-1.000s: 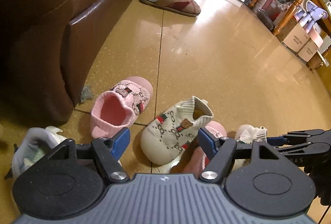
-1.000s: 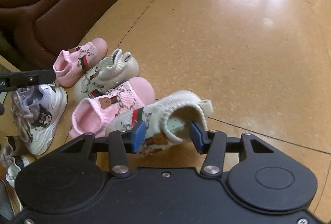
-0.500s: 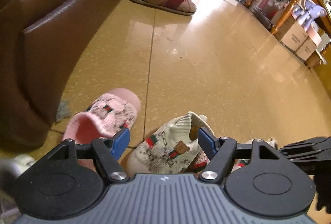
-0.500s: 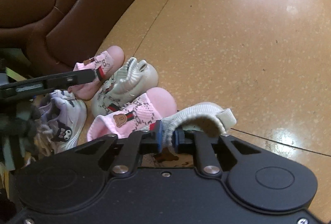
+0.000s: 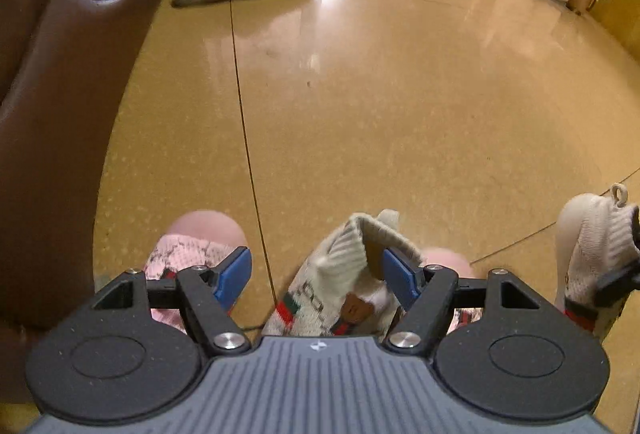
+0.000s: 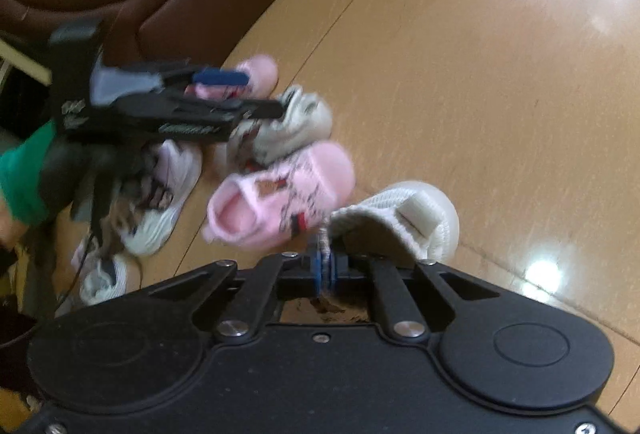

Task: Organize scattered shoes
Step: 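Grasp a cream print slip-on with the left tool while the right tool lifts its shoe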

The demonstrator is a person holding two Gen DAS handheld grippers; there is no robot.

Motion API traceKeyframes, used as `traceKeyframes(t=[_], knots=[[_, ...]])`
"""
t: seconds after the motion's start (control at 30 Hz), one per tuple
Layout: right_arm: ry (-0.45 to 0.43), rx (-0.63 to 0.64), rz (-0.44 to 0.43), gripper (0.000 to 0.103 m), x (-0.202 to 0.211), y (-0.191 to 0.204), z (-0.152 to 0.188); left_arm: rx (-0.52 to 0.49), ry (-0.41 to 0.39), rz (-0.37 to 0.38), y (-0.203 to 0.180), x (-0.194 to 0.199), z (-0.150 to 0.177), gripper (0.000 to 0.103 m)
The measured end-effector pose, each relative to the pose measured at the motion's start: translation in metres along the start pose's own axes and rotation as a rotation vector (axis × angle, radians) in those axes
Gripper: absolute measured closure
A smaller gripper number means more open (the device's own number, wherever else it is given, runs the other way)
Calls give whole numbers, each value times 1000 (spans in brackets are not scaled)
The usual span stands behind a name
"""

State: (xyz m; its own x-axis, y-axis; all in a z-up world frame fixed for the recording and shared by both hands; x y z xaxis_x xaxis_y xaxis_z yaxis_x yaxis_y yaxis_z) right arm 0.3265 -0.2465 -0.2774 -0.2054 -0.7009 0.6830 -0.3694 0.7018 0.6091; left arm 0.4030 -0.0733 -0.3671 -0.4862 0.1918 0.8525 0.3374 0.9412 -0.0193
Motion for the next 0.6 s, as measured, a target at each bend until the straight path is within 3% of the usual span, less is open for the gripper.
traceKeyframes(t=[0.2,0.3,0.33,0.37,0.4,0.6], knots=[[53,-50,-78,99,-21,12,21,-50,26,-18,-9,-12,-2,37],[101,-51,-93,99,-36,21,35,-96,53,-71,-13,-19,0,37],[113,-56,-102,99,-40,24,39,-97,62,-83,-12,-20,1,41],[126,-61,-112,99,-45,27,43,-88,66,-86,-10,-20,2,74],[135,-66,-118,99,-47,29,45,-66,72,-70,-9,-19,4,83],[155,-88,-145,99,-56,36,52,134,33,57,8,5,10,90]])
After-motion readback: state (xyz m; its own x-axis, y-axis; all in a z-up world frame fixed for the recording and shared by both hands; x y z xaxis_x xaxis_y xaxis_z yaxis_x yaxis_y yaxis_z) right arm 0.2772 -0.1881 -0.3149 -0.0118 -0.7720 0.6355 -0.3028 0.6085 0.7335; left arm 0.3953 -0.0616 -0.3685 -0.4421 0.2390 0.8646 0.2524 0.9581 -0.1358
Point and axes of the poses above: each gripper's, at about its wrist camera, not at the fingertips, and x roughly against the way its jaws point, y to its left, z to its underside, the point moved 9 cm from there along -x, roughly the way its jaws point, and after that the axes turned 6 degrees about -z, right-handed, at the moved point
